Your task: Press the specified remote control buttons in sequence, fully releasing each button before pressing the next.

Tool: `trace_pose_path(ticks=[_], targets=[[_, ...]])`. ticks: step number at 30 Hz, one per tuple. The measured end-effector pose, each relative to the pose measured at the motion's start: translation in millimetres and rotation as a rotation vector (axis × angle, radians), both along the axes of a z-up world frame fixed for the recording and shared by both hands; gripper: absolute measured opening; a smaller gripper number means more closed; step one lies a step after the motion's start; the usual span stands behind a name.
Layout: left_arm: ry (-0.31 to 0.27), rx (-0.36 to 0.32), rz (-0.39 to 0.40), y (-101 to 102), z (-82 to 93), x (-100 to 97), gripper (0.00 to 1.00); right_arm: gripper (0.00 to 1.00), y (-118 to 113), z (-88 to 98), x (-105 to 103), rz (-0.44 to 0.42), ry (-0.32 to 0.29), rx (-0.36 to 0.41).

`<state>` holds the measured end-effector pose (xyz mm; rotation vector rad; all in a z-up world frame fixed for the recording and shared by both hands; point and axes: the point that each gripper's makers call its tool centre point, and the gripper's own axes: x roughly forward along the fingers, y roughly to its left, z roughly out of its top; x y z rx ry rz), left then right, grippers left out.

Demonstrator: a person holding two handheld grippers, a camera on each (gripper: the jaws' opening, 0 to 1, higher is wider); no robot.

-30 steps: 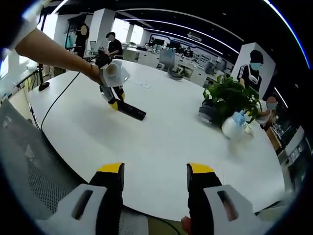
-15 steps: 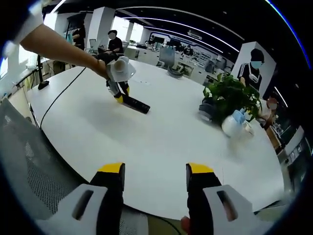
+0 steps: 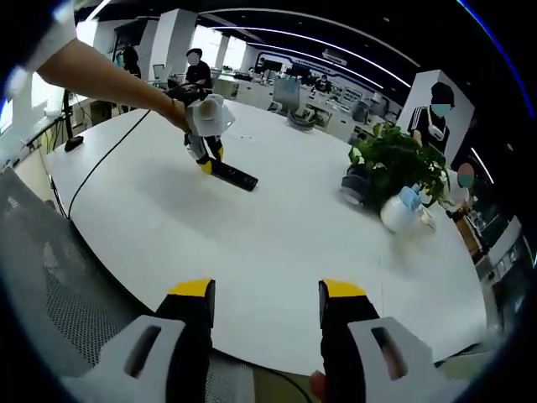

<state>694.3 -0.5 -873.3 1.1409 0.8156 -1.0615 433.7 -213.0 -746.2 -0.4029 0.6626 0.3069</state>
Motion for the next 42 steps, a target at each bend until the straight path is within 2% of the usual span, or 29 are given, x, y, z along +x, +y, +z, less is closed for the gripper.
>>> trace_pose_path(ticks=[4,7,9,11,19,21,24,27,28,30,32,34,36,37,42], targets=[[0.01,-0.004,0.017,0,-0.4,-1.0,0.24,0.51,0,-0.1,0,0.001,-0.001,-0.001],[0.016,0.002,-0.004,0,-1.6,-3.3,0.22,0.51,0,-0.4,0,-0.001,0.0,-0.001],[0.008,0.005,-0.035,-1,-0.6,-4.0,0.21,0.51,0,-0.6,0,0.001,0.0,-0.003],[0.012,0.003,-0.017,0,-0.9,-3.8,0.21,0.51,1,-0.4,0,0.003,-0.001,-0.002],[-0.004,-0.002,-0.031,0,0.2,-5.4,0.21,0.51,0,0.3,0,0.001,-0.006,-0.003],[-0.009,-0.007,-0.021,0,-0.1,-4.9,0.21,0.51,0,0.4,0,0.002,-0.006,-0.005],[-0.014,-0.032,0.037,2,0.6,-4.0,0.21,0.51,1,1.2,0,0.007,-0.009,-0.003],[-0.028,-0.025,0.029,2,0.6,-5.0,0.22,0.51,1,1.9,0,0.009,-0.012,-0.002],[-0.024,-0.015,0.049,4,0.6,-5.9,0.21,0.51,1,2.0,1,0.009,-0.012,-0.003],[-0.011,-0.047,0.149,4,1.4,-6.1,0.22,0.5,1,1.4,0,0.007,-0.009,-0.006],[-0.007,-0.059,0.149,2,4.8,-6.6,0.21,0.5,1,1.3,1,0.007,-0.01,-0.006],[-0.021,-0.1,0.169,-1,12.7,-7.3,0.2,0.5,1,2.2,1,0.007,-0.013,-0.003],[0.011,-0.156,0.239,-3,19.1,-11.0,0.21,0.5,1,3.3,1,0.005,-0.018,0.003],[0.005,-0.177,0.259,-3,24.6,-11.0,0.22,0.5,1,3.9,1,0.005,-0.021,0.008],[-0.011,-0.254,0.284,0,45.5,-21.2,0.25,0.5,1,6.1,2,0.001,-0.028,0.024]])
